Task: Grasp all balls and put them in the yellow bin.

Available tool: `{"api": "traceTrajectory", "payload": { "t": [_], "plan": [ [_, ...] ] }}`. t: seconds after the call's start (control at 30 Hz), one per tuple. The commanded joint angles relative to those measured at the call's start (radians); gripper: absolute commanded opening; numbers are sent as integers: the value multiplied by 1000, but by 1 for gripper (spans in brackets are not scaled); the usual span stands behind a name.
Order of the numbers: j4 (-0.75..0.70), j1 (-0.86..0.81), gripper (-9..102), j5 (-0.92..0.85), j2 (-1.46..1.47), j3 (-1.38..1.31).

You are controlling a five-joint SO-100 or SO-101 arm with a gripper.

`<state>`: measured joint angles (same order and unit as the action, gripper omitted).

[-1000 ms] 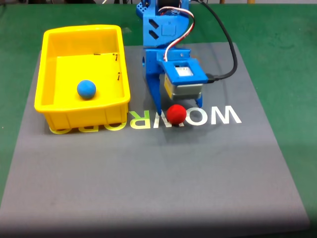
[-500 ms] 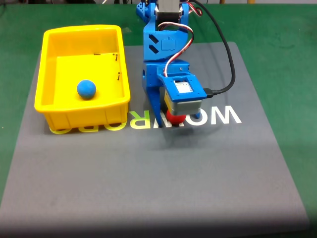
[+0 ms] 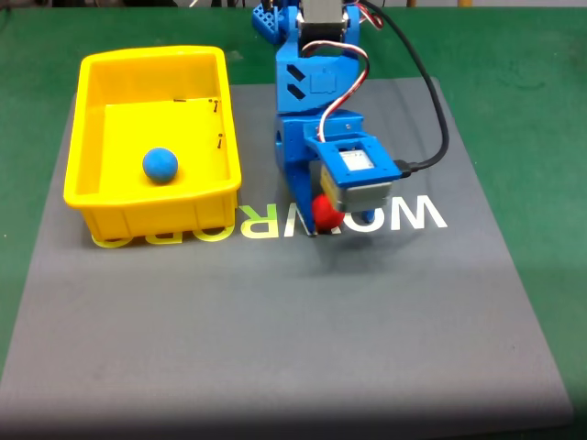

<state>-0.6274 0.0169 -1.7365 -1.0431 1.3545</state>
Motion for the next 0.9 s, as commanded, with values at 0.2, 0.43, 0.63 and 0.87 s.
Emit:
{"api": "traceTrajectory", "payload": {
  "t": [0.2,0.43,0.63,0.87],
  "plan": [
    [6,-20,0,2,-14,-52],
    [5,-21,0,5,-31,-52],
    [11,-3,0,9,-89,-52],
    [41,12,0,0,-224,-52]
  ]
}}
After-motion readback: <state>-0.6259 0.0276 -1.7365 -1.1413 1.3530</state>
